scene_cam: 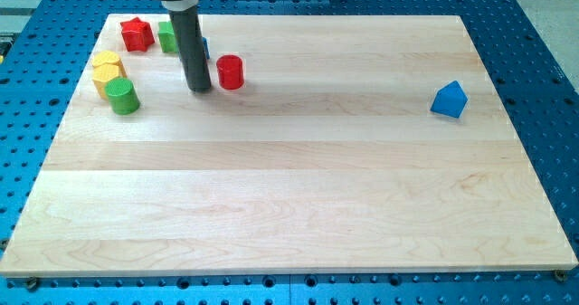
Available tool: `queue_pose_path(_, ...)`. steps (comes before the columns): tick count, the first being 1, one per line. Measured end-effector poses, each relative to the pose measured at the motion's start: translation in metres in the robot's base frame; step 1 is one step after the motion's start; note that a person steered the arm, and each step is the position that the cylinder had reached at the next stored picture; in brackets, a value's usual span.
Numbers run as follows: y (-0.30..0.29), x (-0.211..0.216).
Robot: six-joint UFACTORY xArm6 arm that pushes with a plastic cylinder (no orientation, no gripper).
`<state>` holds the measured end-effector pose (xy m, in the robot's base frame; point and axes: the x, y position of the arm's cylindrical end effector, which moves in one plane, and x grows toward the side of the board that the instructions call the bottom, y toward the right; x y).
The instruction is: Push the red circle horizontal to the blue triangle
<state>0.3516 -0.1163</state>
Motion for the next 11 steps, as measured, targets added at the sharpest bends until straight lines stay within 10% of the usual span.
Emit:
queue_pose_path(4, 0.185, -0.024)
queue_pose_path(7, 0.217, -0.088)
queue_pose_path(11, 0.203, -0.001)
